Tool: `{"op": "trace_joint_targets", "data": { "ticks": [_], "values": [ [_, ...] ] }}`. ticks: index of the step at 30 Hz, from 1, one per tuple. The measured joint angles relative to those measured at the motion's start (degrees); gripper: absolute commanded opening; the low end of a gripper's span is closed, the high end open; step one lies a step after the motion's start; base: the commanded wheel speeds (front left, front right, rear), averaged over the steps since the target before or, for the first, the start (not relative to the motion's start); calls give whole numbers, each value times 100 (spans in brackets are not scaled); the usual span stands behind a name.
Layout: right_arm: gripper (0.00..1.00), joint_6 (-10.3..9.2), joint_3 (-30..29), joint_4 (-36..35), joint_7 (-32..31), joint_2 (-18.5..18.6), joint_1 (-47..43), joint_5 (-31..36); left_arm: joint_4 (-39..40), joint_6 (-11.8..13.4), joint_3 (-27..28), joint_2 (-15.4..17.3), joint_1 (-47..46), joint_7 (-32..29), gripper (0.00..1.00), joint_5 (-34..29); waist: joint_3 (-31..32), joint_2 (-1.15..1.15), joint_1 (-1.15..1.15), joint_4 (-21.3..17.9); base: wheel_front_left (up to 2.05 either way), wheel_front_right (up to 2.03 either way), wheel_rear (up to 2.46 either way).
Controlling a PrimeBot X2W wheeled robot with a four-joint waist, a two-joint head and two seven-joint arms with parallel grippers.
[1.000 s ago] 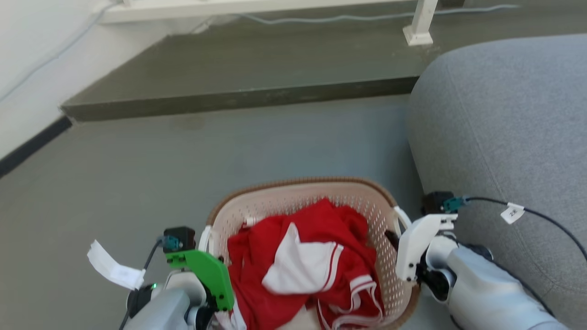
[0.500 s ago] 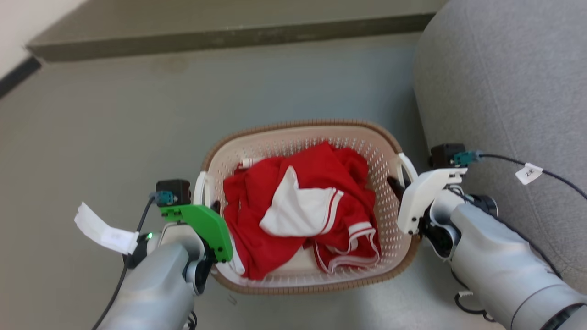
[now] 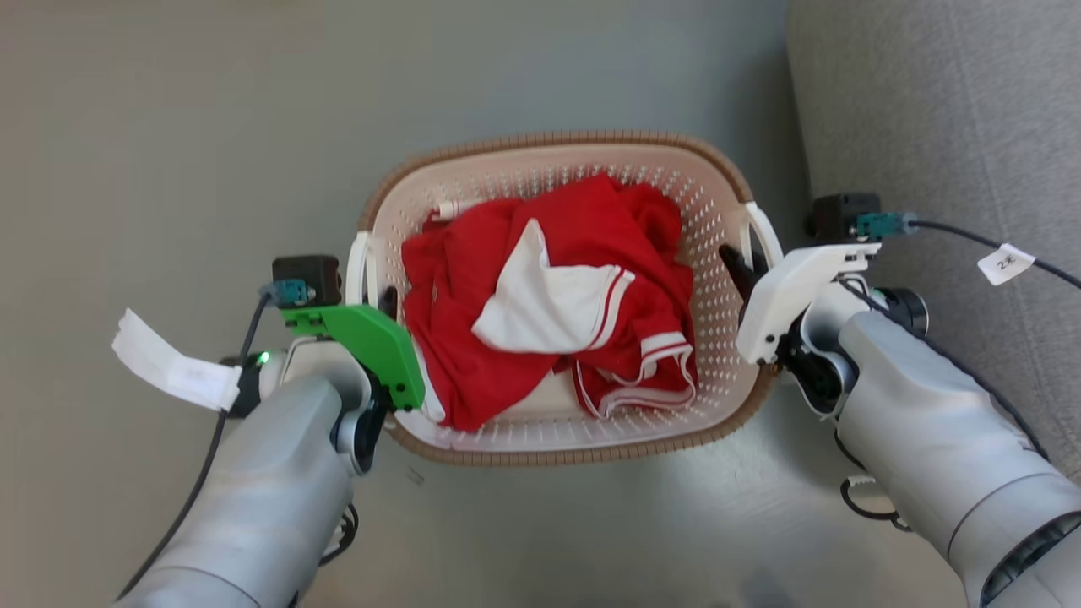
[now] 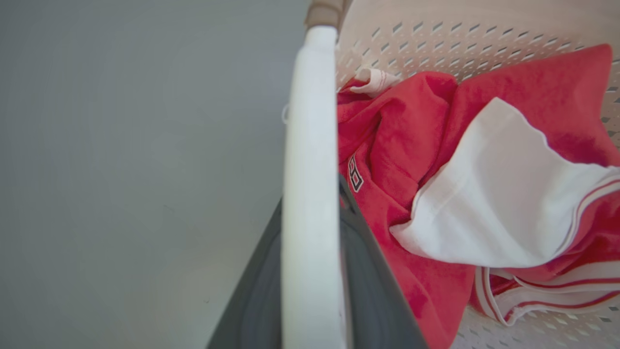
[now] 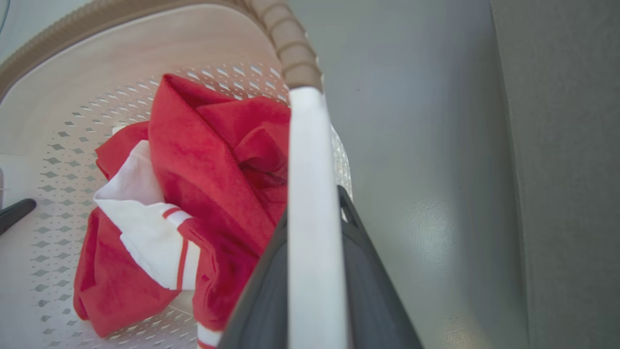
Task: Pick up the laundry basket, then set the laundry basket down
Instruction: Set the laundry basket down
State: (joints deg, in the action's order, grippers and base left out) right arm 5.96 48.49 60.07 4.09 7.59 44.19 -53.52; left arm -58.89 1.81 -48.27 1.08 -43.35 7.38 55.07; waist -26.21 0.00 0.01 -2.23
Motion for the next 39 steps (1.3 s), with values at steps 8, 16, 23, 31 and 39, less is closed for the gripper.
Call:
{"op": "trace_joint_targets", "data": {
  "ticks": [8,16,23,31,39],
  "values": [
    [0,0,-5,-22,152,29,252,-1,-24,21,-13,1,-282,153,0,-14,-576,0,0,12,0,0,0],
    [0,5,-55,-52,350,113,623,-59,-8,31,-34,2,-740,265,0,-19,-1201,0,-1,12,0,0,0],
    [0,7,-62,-56,497,156,915,-59,-8,32,-41,5,-1064,353,0,-31,-1691,0,-1,15,0,0,0],
    [0,14,-9,-76,706,213,1097,-56,-4,32,-83,9,-1303,438,0,-31,-2176,0,-1,33,0,0,0],
    [0,16,15,-73,847,236,1209,-51,-9,32,-124,11,-1432,536,0,-30,-2501,0,-1,86,0,0,0]
  ]
}}
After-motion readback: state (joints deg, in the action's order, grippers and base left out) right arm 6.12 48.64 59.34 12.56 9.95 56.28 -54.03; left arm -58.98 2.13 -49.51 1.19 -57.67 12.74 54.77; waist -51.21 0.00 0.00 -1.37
